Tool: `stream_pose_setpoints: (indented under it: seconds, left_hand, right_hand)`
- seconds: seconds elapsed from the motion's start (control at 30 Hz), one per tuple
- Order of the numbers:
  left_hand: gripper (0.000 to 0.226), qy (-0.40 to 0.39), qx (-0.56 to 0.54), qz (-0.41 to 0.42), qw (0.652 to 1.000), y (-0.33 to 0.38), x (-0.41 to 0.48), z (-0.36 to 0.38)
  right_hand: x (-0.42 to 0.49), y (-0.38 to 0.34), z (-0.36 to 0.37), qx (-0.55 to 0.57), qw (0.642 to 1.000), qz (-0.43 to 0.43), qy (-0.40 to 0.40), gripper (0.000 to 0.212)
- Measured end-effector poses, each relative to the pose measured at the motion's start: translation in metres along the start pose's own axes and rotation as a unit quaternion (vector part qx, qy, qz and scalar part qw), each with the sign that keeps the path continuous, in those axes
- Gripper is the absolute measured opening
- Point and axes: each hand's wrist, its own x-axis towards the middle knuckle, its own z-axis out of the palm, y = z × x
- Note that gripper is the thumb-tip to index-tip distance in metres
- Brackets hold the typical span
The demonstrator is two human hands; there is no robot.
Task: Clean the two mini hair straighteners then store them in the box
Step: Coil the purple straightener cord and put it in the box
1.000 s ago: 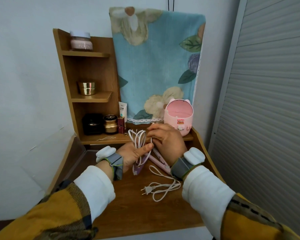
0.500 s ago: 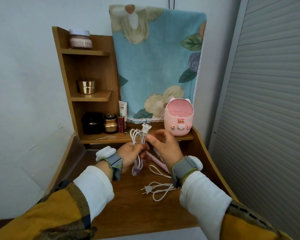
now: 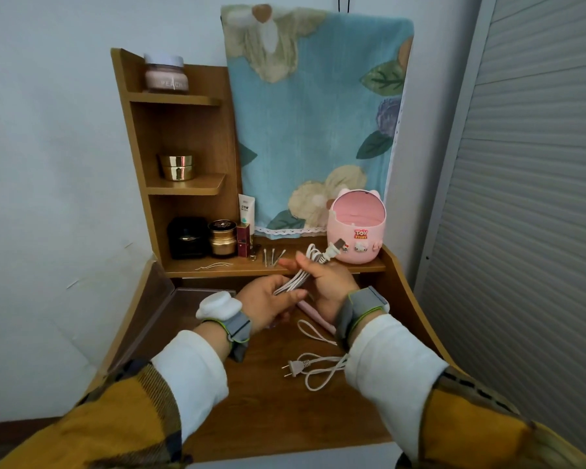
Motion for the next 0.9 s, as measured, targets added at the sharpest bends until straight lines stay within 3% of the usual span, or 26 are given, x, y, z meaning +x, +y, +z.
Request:
stream_pose_setpoints:
  seconds: [0.13,0.27,0.47,0.57,0.63,0.77,0.9]
  left_hand:
    - [0.017,0.060,0.087,0.008,0.994,-0.010,0.005,-0.003]
    - [0.019,0.083,0.111,0.008,0.990,-0.013,0.011,-0.009]
    - [0.022,0.083,0.005,-0.021,0.996,-0.016,0.015,-0.023]
    - [0.028,0.170,0.083,-0.052,0.981,-0.033,0.032,-0.049]
    - [0.022,0.213,0.227,-0.081,0.947,-0.047,0.044,-0.074]
    - [0.034,0.164,0.398,-0.151,0.890,-0.065,0.057,-0.118]
    - [0.034,0.143,0.465,-0.126,0.864,-0.080,0.066,-0.129]
  right_hand:
    - [0.011,0.008,-0.011,-0.115,0.992,-0.031,0.037,0.024]
    - [0.013,0.011,-0.007,-0.112,0.992,-0.064,0.006,0.022]
    - [0.027,0.015,0.003,-0.166,0.982,-0.091,0.016,0.021]
    - [0.037,0.016,0.007,-0.181,0.980,-0.076,0.024,0.021]
    - [0.040,0.019,0.010,-0.183,0.981,-0.059,0.018,0.022]
    - [0.046,0.025,0.015,-0.184,0.982,-0.038,0.000,0.020]
    - [0.050,0.028,0.017,-0.182,0.983,-0.028,-0.021,0.017]
